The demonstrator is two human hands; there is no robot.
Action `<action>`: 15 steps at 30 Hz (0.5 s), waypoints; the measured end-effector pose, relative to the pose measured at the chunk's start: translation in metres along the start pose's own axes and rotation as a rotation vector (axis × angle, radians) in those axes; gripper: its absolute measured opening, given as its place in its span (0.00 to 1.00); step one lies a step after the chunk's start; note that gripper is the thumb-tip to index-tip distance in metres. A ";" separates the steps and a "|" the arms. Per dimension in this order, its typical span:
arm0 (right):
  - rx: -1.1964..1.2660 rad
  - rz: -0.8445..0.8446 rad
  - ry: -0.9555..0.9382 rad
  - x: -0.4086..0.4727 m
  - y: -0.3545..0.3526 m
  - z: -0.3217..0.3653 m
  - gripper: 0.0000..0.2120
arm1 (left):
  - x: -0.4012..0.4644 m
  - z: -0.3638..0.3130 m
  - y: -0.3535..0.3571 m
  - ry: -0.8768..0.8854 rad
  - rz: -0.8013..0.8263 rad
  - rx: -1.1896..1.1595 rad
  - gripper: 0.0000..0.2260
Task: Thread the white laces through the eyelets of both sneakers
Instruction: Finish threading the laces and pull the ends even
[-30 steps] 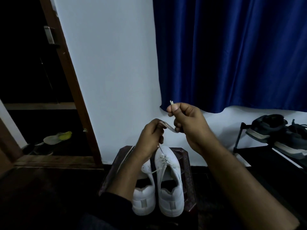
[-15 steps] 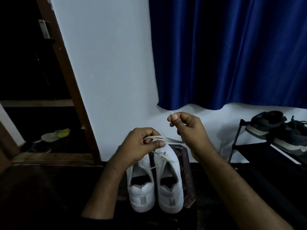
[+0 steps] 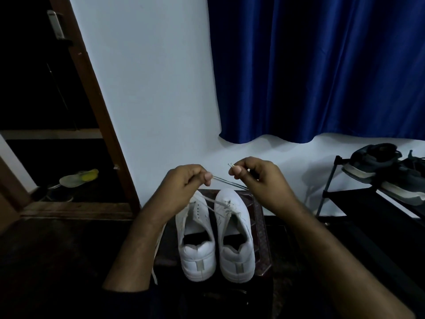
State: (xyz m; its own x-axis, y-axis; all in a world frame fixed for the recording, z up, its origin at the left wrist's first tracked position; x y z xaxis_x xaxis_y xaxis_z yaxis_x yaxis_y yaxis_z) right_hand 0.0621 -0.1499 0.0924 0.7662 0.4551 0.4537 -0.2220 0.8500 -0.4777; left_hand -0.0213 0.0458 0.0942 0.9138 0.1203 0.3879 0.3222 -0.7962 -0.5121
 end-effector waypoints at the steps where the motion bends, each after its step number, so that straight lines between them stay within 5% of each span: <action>1: 0.012 -0.002 0.004 0.000 0.002 0.000 0.09 | 0.000 -0.001 0.002 -0.005 -0.007 -0.011 0.13; 9: 0.362 -0.101 0.042 0.005 -0.010 0.014 0.10 | -0.003 -0.013 0.015 -0.098 -0.109 -0.477 0.16; 15: -0.052 0.041 0.090 0.010 -0.010 0.014 0.09 | 0.004 -0.025 0.016 0.027 -0.157 -0.252 0.15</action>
State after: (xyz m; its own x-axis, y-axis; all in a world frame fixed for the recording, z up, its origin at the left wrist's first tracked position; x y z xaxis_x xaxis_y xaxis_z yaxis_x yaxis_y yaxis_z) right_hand 0.0634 -0.1502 0.1123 0.8087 0.4613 0.3650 -0.2244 0.8155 -0.5334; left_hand -0.0185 0.0186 0.1066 0.8495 0.2409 0.4693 0.3849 -0.8914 -0.2392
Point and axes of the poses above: each hand's wrist, its own x-axis towards the middle knuckle, its own y-axis out of the palm, z = x × y, the point moved 3 cm from there along x, towards the middle knuckle, and after that the axes turned 4 degrees about -x, right-handed, at the moved point
